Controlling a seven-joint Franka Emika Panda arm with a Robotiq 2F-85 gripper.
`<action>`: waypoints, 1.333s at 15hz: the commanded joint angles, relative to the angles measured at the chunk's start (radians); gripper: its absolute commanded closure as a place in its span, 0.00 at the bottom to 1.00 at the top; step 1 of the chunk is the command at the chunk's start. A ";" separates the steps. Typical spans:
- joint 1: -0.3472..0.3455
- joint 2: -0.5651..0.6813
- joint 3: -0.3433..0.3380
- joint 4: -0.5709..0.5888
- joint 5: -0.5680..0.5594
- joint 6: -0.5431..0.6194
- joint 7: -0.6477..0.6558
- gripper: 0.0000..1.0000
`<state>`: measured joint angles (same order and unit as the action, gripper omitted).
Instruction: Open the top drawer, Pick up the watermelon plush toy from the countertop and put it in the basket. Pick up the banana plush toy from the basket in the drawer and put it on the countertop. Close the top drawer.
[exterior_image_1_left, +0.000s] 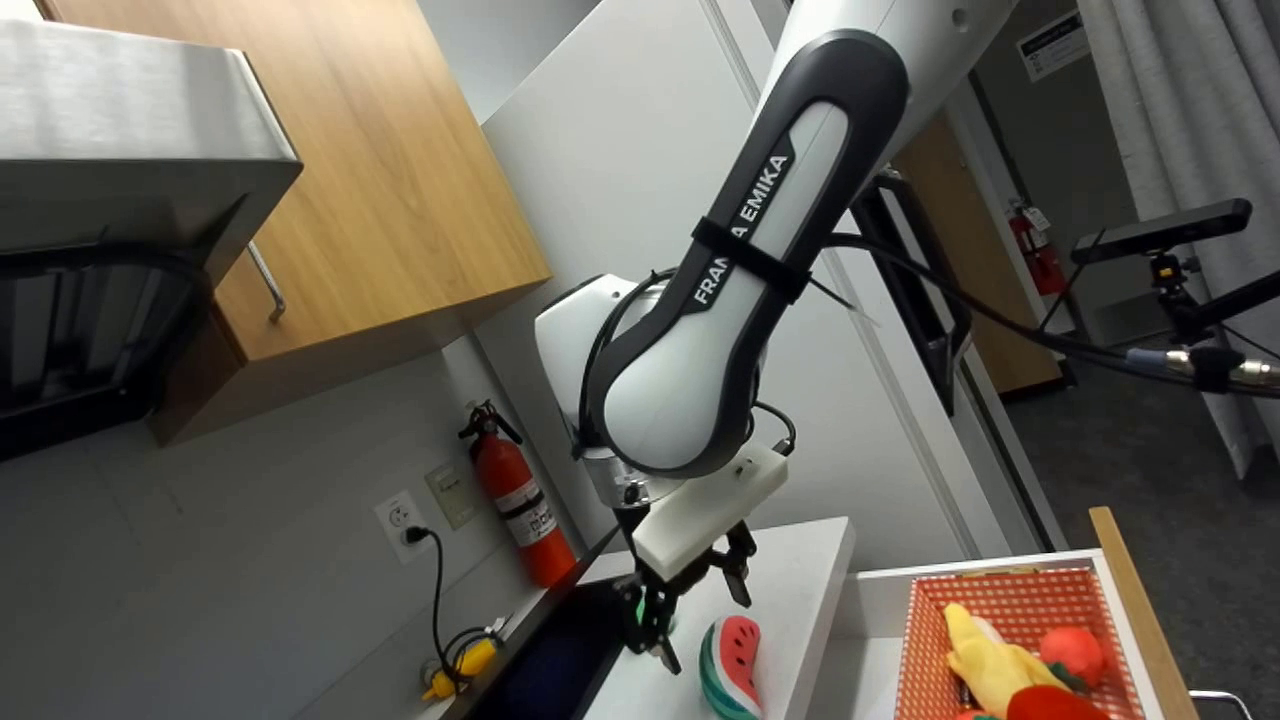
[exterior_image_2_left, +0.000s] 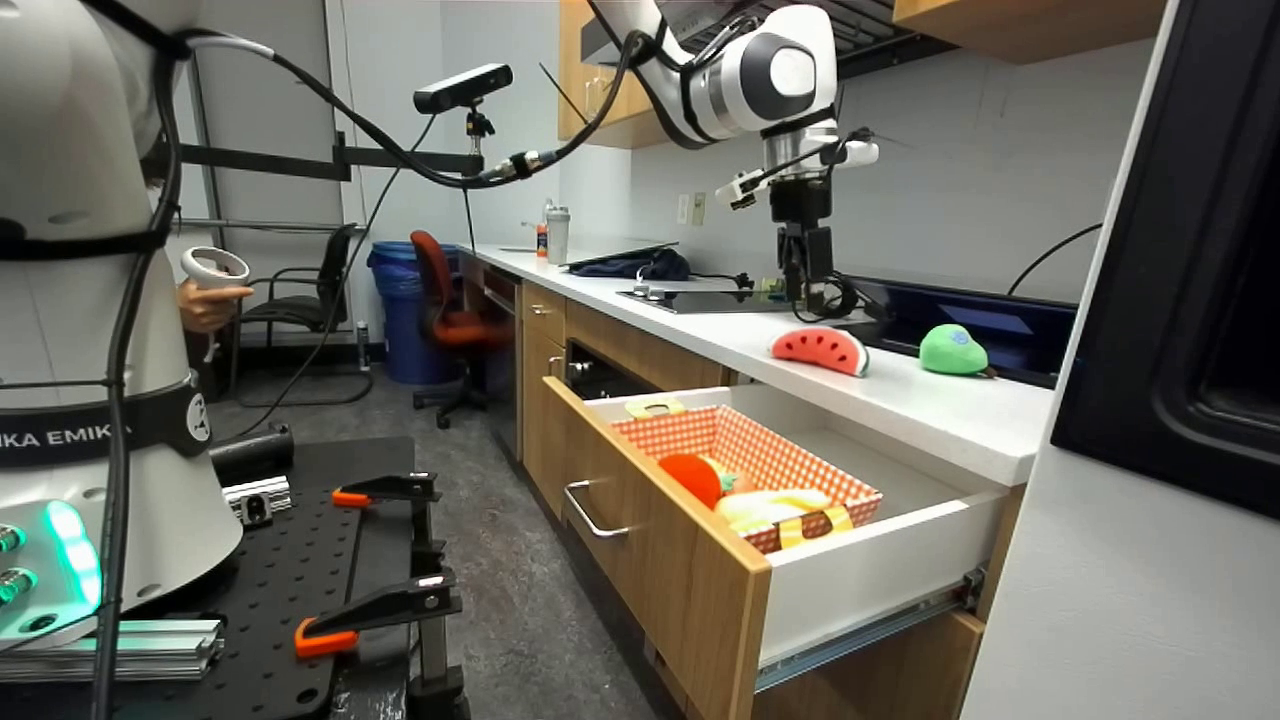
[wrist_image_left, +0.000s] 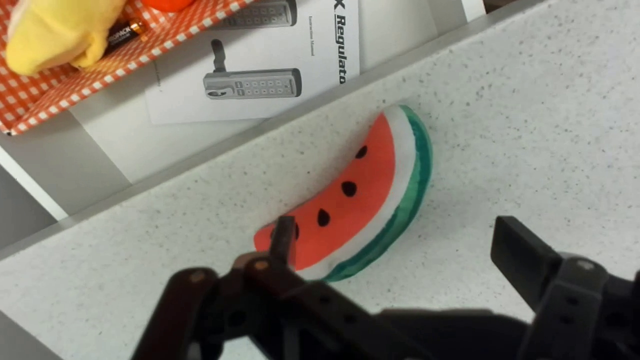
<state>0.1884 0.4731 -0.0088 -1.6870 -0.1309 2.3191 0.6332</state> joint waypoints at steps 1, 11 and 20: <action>0.009 0.060 -0.014 0.071 0.032 -0.010 0.030 0.00; 0.005 0.140 -0.027 0.151 0.050 -0.026 0.032 0.00; 0.000 0.175 -0.050 0.176 0.056 -0.037 0.030 0.58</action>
<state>0.1857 0.6182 -0.0494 -1.5642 -0.0978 2.3160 0.6566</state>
